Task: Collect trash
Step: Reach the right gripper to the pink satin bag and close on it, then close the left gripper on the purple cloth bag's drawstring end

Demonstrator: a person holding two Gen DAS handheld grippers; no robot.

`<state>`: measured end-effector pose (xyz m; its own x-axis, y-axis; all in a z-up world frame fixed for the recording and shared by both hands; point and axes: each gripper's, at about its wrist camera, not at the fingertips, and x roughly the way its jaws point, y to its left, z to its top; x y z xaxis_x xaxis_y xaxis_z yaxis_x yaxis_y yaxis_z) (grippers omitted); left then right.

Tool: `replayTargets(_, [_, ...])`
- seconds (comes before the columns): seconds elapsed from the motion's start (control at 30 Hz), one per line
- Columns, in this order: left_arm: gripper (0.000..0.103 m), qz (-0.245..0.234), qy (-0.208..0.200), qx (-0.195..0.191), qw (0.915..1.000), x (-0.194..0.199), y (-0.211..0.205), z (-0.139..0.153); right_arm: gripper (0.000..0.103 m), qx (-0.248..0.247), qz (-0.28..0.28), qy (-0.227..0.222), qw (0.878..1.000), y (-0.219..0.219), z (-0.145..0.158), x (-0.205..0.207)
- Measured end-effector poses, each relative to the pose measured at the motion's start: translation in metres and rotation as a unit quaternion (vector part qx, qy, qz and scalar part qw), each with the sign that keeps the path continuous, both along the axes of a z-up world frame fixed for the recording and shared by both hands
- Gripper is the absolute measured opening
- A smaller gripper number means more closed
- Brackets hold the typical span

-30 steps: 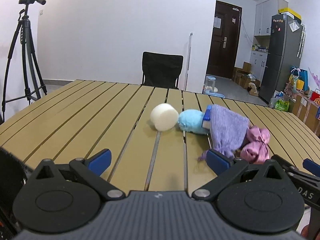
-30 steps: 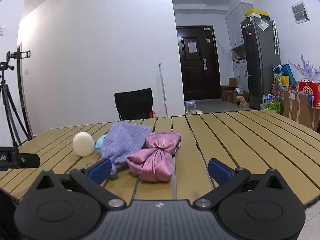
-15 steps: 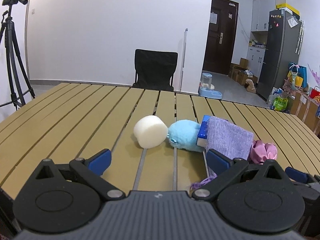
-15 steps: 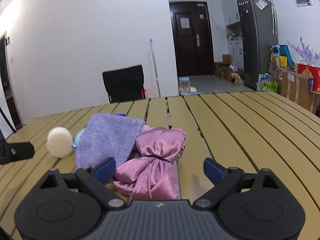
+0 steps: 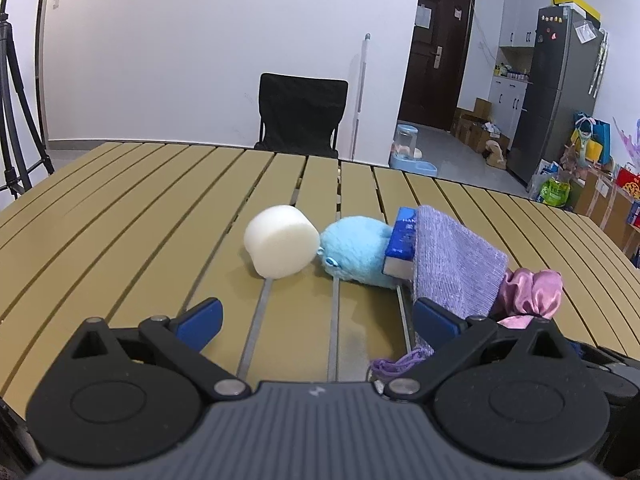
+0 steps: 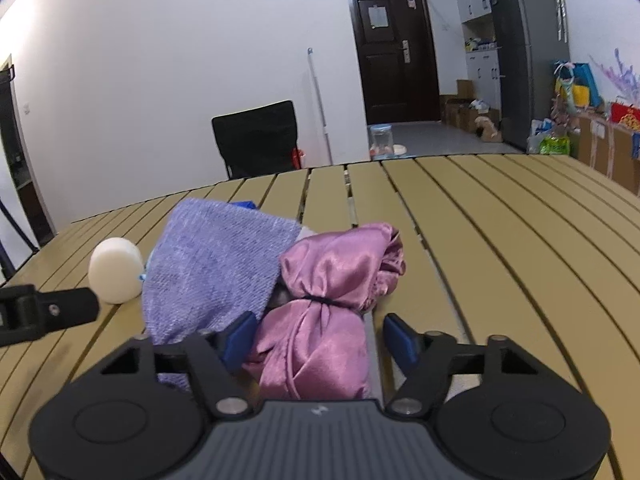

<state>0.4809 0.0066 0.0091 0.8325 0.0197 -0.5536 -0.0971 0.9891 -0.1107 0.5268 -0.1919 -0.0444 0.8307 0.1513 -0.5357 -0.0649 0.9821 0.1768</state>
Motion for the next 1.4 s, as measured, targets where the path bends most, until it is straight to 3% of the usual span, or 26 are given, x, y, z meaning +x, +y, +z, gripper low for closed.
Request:
replayTargets(0.23, [0.103,-0.003,0.002,-0.005,1.0000,0.003,-0.003,-0.002,0.043,0.022,0.017,-0.001,1.000,-0.005,-0.002,-0.005])
replayTargets(0.43, [0.103,-0.005,0.002,-0.011,0.9999,0.004,-0.006,-0.002,0.034,0.037,0.022,-0.017,0.999,-0.016,-0.004,-0.017])
replayTargets(0.8, [0.103,-0.039,0.004,-0.014,0.9991,0.008,-0.030,-0.007,0.032,0.041,-0.010,-0.074,0.996,-0.045,0.016,-0.045])
replayTargets(1.03, [0.103,-0.070,0.011,-0.009,0.9975,0.017,-0.055,-0.019,0.032,0.034,-0.036,-0.084,0.995,-0.071,0.020,-0.056])
replayTargets(1.3, [0.102,-0.071,0.025,-0.004,0.9972,0.028,-0.071,-0.033,0.032,0.025,-0.057,-0.083,0.995,-0.096,0.019,-0.062])
replayTargets(1.4, [0.094,-0.070,0.029,-0.004,0.9971,0.030,-0.072,-0.037,0.032,0.022,-0.060,-0.082,0.995,-0.102,0.019,-0.065])
